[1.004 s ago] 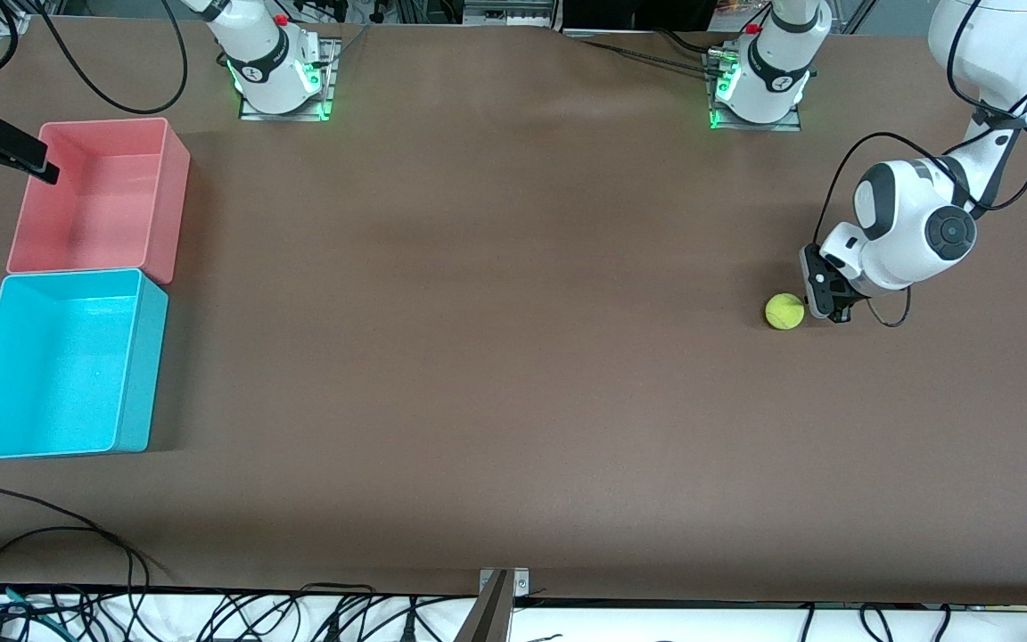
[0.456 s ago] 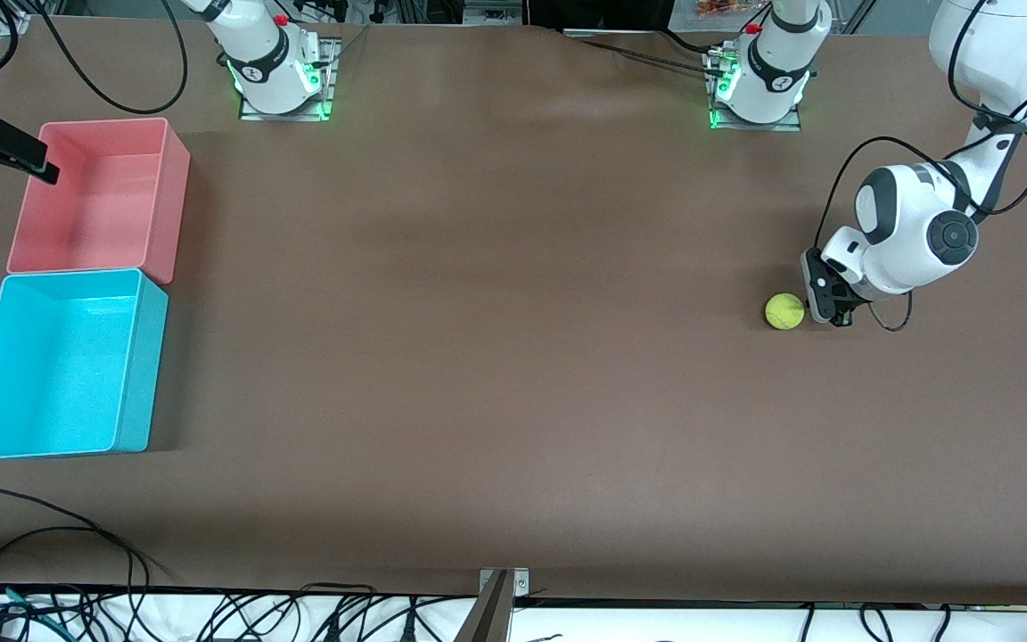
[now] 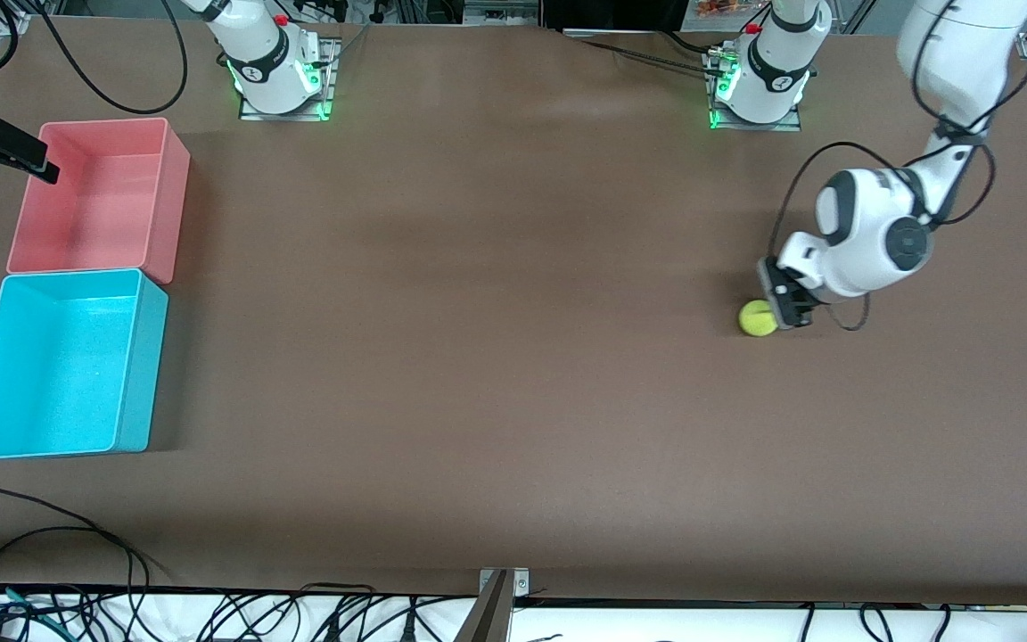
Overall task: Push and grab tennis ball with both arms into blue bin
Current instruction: 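Push the tennis ball with the left gripper toward the cyan bin, then reach the right gripper to the ball while the left gripper withdraws, then grasp the tennis ball with the right gripper while the left gripper retracts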
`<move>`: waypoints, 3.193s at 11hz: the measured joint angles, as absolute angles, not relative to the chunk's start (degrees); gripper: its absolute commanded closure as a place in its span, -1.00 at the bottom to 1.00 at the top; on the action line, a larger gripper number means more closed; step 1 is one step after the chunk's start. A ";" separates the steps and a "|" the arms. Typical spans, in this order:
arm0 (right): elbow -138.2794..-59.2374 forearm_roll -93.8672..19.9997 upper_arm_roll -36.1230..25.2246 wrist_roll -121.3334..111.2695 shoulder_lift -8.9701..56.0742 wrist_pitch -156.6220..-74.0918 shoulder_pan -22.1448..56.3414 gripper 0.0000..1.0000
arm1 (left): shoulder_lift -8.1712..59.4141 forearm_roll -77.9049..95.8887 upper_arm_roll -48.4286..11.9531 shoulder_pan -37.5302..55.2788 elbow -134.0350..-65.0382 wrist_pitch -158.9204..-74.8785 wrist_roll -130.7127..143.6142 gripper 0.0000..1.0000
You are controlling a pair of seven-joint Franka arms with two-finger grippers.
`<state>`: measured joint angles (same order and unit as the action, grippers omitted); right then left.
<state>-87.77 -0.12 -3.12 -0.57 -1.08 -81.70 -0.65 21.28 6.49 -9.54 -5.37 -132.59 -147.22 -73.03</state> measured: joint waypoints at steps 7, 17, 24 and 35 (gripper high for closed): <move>-87.77 -0.12 -3.11 -0.57 -1.08 -81.62 -0.64 -1.00 | 21.45 6.50 -12.38 -4.63 -129.13 -147.13 -63.32 0.64; -88.82 -1.04 0.45 -0.96 6.71 -82.66 2.51 -1.00 | 5.10 6.50 -11.69 -9.25 -129.38 -134.02 -63.30 -1.00; -89.94 -1.13 0.77 -2.43 23.44 -110.16 6.70 -1.00 | -6.24 6.50 -10.67 -9.98 -129.46 -133.89 -63.15 -1.00; -95.32 -1.11 -1.42 -7.82 35.63 -116.78 5.17 -1.00 | -12.86 2.11 -8.60 -10.01 -110.70 -100.58 -29.11 -1.00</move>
